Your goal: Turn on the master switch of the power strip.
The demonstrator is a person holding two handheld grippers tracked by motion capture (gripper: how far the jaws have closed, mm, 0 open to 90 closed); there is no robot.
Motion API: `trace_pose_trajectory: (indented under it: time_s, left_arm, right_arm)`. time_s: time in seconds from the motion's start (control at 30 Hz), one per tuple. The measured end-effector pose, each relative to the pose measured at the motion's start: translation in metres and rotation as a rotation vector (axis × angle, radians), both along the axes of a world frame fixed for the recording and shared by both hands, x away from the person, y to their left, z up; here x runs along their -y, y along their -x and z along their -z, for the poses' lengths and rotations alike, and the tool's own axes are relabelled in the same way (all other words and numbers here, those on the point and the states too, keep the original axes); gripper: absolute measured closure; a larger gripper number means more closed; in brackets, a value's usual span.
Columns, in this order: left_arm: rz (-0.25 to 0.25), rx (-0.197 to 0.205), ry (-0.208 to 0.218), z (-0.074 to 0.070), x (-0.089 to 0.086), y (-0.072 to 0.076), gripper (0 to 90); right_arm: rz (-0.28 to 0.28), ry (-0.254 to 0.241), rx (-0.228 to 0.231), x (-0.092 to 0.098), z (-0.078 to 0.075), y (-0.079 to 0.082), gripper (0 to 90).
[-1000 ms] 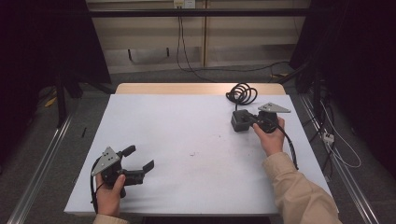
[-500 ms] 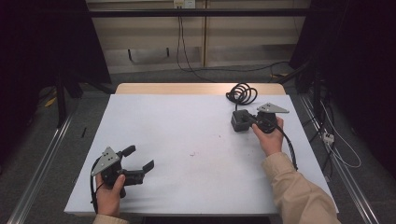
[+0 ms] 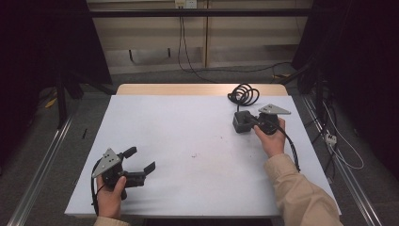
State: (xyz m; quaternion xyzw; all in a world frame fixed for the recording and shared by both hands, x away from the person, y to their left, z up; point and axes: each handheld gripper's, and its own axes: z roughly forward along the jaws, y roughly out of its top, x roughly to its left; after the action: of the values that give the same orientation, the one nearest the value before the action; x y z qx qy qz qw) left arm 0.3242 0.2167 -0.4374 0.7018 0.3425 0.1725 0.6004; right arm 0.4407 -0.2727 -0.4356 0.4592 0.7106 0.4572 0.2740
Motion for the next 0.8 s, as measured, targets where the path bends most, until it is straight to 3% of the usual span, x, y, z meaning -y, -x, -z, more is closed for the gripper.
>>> trace_pose_trajectory:
  time_s: [0.3, 0.8]
  left_arm:
    - [0.002, 0.002, 0.004, -0.0004, -0.0001, 0.0005, 2.8]
    - [0.000, 0.000, 0.003, -0.0002, -0.0001, 0.0008, 2.8]
  right_arm:
    - [-0.006, 0.026, 0.010, -0.0011, 0.0005, 0.0006, 90.0]
    - [-0.004, 0.008, 0.002, -0.0002, 0.0011, 0.0006, 90.0]
